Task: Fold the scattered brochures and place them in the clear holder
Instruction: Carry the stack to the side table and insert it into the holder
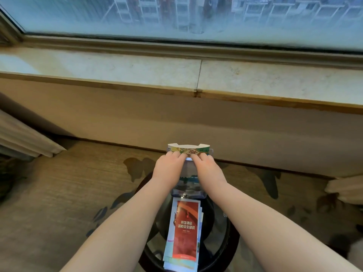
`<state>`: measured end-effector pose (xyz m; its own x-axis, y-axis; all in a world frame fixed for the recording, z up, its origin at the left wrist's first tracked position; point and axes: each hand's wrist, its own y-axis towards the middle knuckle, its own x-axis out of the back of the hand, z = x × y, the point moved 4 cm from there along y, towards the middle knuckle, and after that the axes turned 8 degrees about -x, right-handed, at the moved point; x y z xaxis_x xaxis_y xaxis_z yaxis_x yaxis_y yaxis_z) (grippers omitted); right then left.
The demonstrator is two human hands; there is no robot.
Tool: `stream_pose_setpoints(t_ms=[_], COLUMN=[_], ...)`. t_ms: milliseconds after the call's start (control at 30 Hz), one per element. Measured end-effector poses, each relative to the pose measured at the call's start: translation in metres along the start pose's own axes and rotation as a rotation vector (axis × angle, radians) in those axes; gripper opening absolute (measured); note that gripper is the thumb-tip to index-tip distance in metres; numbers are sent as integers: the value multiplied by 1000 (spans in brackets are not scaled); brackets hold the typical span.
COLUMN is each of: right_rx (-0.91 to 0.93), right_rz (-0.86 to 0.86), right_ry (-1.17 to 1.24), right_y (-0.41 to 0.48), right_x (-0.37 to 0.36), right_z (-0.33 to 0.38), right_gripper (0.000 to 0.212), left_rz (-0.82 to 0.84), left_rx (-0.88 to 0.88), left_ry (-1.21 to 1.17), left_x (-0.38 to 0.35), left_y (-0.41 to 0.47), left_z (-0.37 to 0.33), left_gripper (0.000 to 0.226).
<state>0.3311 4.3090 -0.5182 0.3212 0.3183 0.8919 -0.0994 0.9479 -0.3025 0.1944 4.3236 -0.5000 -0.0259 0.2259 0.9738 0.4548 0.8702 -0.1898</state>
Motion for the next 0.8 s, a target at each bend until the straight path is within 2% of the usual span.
stream_pose_setpoints(t_ms=[100, 267, 667, 800], right_rx=[18, 21, -81, -139], right_rz=[-93, -29, -16, 91], right_ry=[-46, -124, -47, -58], right_y=[-10, -27, -49, -81], right_x=[-3, -23, -38, -83], right_z=[-4, -9, -4, -14], right_gripper=[95, 109, 108, 110], left_rz=[-9, 48, 15, 162], left_rx=[-36, -8, 28, 59], left_ry=[81, 105, 46, 26], left_x=[-14, -34, -54, -99], left_y=[-13, -29, -51, -90], left_z=[-6, -8, -9, -9], left_gripper=[101, 112, 108, 100])
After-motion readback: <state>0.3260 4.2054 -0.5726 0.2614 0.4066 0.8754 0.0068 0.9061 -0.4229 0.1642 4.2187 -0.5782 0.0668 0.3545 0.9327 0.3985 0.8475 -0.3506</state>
